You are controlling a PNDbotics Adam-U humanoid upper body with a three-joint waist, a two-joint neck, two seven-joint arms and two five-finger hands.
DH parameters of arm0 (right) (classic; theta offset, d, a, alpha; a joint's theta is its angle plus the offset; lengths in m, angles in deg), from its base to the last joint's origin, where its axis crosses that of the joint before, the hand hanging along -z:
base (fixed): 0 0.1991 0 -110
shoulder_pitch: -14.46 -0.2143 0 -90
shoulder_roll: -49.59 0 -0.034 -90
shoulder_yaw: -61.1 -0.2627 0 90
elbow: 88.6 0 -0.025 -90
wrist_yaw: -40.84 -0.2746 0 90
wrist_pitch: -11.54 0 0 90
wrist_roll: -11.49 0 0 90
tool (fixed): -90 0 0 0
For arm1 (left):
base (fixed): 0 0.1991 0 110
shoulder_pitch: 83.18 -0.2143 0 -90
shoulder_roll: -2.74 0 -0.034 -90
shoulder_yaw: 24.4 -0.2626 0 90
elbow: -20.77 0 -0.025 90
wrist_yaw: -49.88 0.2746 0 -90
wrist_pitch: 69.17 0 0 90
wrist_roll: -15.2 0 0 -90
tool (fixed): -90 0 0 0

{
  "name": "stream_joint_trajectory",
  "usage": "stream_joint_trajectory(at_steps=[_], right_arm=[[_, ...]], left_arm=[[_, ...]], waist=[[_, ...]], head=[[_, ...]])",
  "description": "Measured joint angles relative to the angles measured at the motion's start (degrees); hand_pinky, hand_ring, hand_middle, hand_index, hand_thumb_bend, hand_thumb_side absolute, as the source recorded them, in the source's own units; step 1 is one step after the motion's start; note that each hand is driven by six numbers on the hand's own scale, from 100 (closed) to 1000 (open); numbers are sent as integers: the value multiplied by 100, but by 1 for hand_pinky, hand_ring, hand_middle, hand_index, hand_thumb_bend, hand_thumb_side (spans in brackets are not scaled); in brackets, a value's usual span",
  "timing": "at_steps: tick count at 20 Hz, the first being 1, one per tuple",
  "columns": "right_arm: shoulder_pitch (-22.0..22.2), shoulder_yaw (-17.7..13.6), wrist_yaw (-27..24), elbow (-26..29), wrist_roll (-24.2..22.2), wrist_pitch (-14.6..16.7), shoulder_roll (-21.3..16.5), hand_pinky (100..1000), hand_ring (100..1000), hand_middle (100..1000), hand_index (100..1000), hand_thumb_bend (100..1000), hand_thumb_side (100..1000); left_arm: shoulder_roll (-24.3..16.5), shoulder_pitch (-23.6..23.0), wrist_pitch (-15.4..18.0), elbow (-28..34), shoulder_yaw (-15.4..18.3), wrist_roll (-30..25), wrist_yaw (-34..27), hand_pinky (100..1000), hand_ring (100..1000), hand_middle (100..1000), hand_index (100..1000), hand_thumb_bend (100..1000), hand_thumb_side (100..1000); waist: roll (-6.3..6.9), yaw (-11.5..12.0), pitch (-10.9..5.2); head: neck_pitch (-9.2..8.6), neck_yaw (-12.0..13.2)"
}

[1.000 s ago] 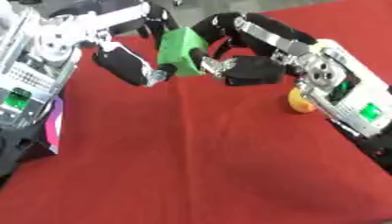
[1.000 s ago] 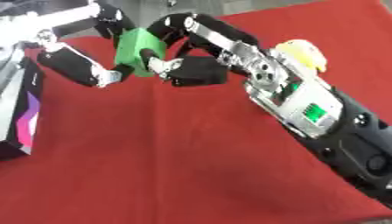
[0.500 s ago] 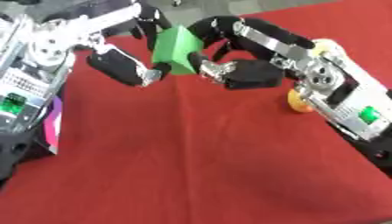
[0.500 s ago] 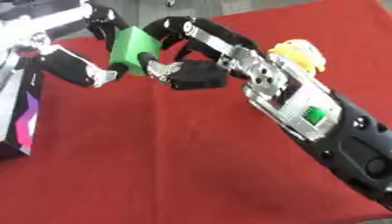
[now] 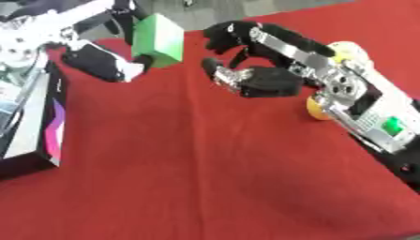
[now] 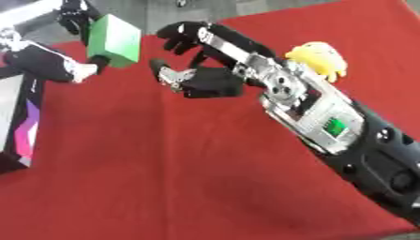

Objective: Pick up the objects with one hand, pass them to the other hand, and then place them into the box on the other side of the table.

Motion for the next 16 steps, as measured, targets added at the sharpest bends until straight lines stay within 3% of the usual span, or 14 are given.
stream_joint_trajectory(at_steps=[9,16], right_arm=[[47,0,46,1,30,-26,-12,708,839,790,906,166,629],[49,11,91,2,-48,45,-16,708,838,790,904,160,638]], left_arm=[[-301,-289,-139,60,306,283,-74,748,717,458,419,100,155],[-593,-467,-240,-102,601,617,-84,748,718,457,419,100,150]], waist=[[0,0,0],[0,1,0]], head=[[-1,-6],[-6,208]])
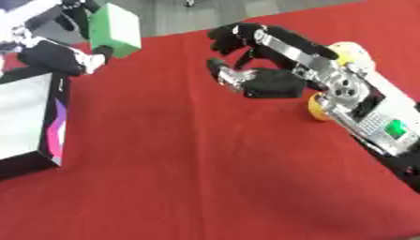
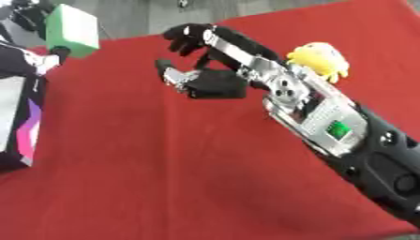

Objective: Pick up the objects with one hand, pass them to the other hand, and then place them into the box on the other side of the table.

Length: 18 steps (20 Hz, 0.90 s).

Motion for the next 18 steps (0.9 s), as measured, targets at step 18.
stream_joint_trajectory(at_steps=[18], right_arm=[[52,24,58,1,-60,110,-42,708,836,788,900,158,643]], left_arm=[[-485,-460,-203,-1003,522,573,142,747,718,464,423,100,152]], waist=[[-3,-3,7]], head=[[-47,742]])
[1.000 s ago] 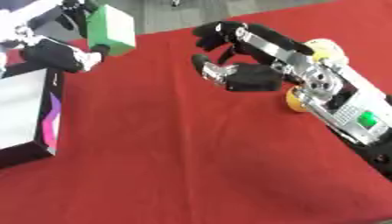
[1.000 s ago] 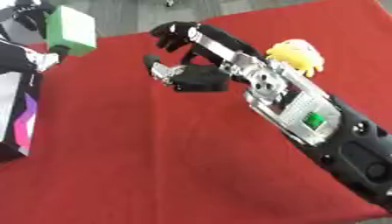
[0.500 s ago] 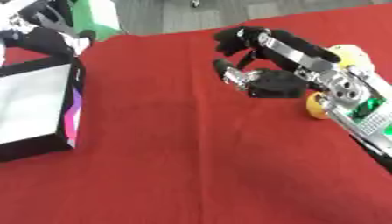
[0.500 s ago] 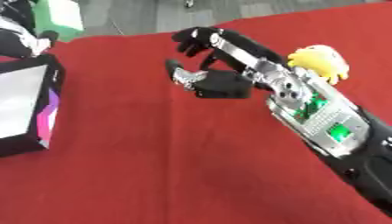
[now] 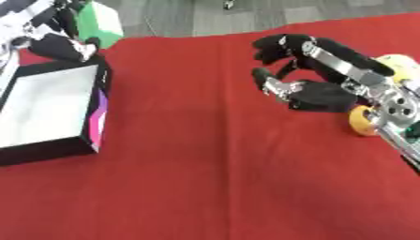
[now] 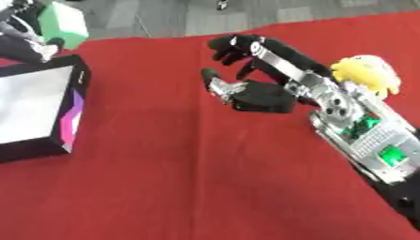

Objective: Pick up the objects with one hand, pass them to the other hand, and then place them into the box on the other side of the table.

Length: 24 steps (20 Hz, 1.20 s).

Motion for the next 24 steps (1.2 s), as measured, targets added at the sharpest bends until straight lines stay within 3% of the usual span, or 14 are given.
stream_joint_trajectory(at_steps=[17,24], right_arm=[[46,-4,46,0,28,49,-9,708,835,788,900,205,623],[46,-8,46,1,39,63,-10,708,835,788,900,209,623]], left_arm=[[-165,-382,-59,-871,264,217,359,759,729,478,444,114,159],[-165,-385,-15,-1173,284,179,506,787,774,587,634,199,147]], waist=[[-7,-38,0],[-7,-46,0]], head=[[2,200],[2,199]])
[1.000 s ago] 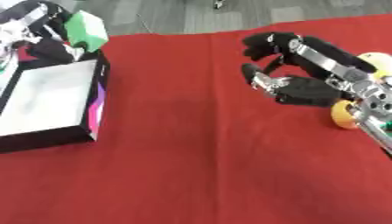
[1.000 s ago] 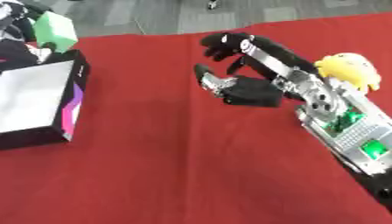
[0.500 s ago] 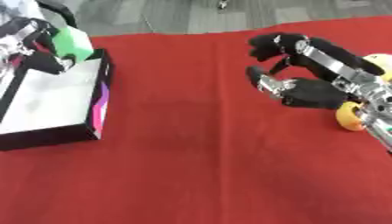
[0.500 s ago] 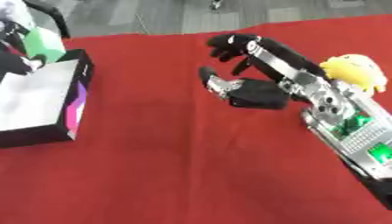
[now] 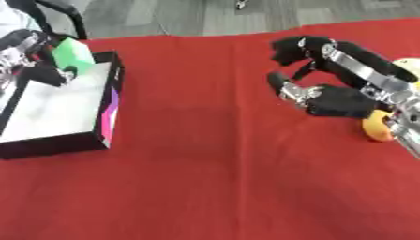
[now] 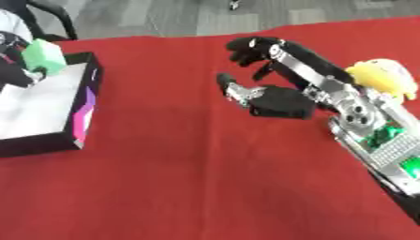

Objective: Pick up the objects with one hand, pass them to the other hand, and then place them into the box on the other side of the table.

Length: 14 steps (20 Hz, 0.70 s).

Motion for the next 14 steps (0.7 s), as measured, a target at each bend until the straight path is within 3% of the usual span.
stream_joint_trajectory(at_steps=[4,7,14], right_arm=[[1,-14,-1,0,1,-1,0,707,834,787,900,210,622],[1,-28,-3,0,3,-2,-1,707,833,786,900,210,623],[2,-29,-9,0,12,-4,-3,706,832,785,901,214,621]], left_arm=[[2,0,34,-137,33,-41,111,837,840,735,784,283,157],[8,0,73,-204,62,-81,165,881,881,805,838,329,331],[9,0,158,-268,92,-179,298,909,907,834,863,417,355]], waist=[[0,-13,0],[0,-16,0],[0,-19,0]], head=[[0,-5],[0,-9],[0,-10]])
